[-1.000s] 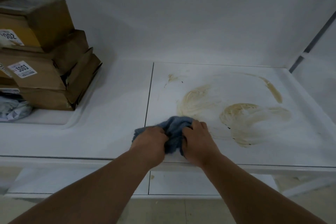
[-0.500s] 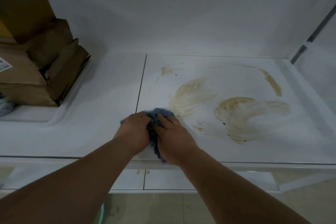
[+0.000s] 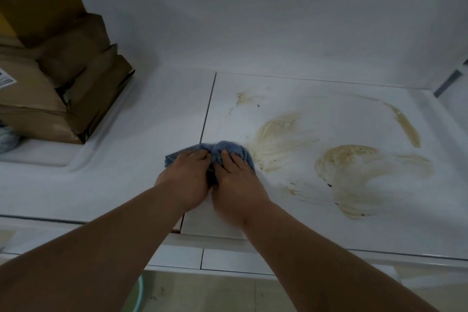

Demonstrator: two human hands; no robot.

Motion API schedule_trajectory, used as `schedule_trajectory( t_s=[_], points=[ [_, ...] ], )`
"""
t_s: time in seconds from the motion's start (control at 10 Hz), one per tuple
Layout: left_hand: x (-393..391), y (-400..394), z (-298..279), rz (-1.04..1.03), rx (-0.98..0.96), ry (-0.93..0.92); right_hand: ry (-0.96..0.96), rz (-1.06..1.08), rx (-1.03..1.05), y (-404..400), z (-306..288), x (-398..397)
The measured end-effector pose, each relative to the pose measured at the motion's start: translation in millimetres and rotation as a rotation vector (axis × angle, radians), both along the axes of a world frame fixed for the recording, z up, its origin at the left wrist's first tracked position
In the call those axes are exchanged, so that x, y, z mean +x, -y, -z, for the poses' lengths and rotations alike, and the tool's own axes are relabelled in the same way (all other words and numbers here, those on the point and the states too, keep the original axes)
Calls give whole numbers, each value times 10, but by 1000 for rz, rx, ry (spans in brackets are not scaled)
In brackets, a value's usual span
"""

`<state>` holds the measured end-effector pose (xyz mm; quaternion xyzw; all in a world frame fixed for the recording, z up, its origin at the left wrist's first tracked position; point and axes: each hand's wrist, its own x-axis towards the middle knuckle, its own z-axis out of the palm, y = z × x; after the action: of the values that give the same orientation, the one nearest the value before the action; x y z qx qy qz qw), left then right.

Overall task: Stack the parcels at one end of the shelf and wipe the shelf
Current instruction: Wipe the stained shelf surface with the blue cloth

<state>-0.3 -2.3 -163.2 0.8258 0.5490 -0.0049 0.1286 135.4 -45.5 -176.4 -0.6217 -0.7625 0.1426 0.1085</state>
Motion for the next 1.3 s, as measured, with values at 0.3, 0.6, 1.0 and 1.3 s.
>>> schedule_trajectory(
  t_s=[0.3, 0.6, 1.0, 1.3],
  points=[
    [192, -627, -45, 13, 79, 3, 70, -26, -88, -754, -32, 144],
    [597, -902, -147, 17, 16, -46, 76, 84, -92, -998, -167, 406],
    [291, -1182, -44, 58, 145, -25, 74, 7, -51, -1220, -122, 202],
    [910, -1584, -27, 112, 217, -79, 241, 178, -151, -1615, -268, 615]
  ],
)
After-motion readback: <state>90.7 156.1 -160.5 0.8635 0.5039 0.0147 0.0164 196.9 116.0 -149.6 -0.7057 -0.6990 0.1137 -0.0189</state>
